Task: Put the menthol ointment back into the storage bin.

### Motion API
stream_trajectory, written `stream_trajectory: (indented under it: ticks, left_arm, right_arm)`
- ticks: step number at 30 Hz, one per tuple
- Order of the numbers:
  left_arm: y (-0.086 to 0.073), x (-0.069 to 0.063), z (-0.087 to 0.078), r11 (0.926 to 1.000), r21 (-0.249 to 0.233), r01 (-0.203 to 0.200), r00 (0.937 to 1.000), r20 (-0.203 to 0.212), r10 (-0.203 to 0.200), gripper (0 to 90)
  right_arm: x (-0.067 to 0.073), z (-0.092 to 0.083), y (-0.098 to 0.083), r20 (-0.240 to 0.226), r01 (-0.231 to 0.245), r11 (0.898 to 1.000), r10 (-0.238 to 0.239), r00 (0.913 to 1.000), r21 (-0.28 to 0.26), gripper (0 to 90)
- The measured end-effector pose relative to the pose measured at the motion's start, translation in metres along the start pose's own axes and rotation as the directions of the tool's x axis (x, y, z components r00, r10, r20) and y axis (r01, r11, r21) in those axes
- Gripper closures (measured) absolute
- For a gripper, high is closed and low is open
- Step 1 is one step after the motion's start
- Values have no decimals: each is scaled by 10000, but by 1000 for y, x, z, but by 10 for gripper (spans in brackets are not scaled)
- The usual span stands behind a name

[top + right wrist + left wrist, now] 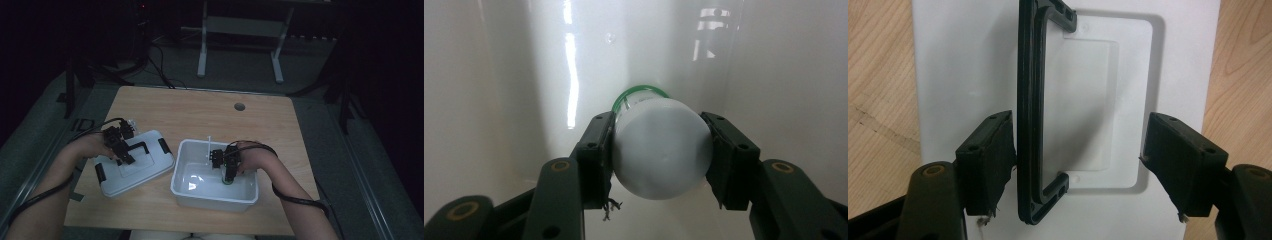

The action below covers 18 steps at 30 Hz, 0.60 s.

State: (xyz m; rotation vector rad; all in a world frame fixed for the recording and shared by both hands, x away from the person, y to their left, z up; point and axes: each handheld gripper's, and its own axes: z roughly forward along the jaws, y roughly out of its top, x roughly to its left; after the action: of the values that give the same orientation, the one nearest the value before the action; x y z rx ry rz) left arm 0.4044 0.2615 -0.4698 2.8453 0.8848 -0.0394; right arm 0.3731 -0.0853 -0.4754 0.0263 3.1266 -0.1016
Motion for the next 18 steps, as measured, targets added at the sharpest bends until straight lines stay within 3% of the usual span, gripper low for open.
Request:
stream_trajectory:
  ticks: [18]
  left_arm:
    - [2, -1, 0, 10000, -17, -36, 10000, 46, 37, 286]
  right_arm:
    - [1, 7, -1, -19, -148, 9999, 147, 9999, -47, 496]
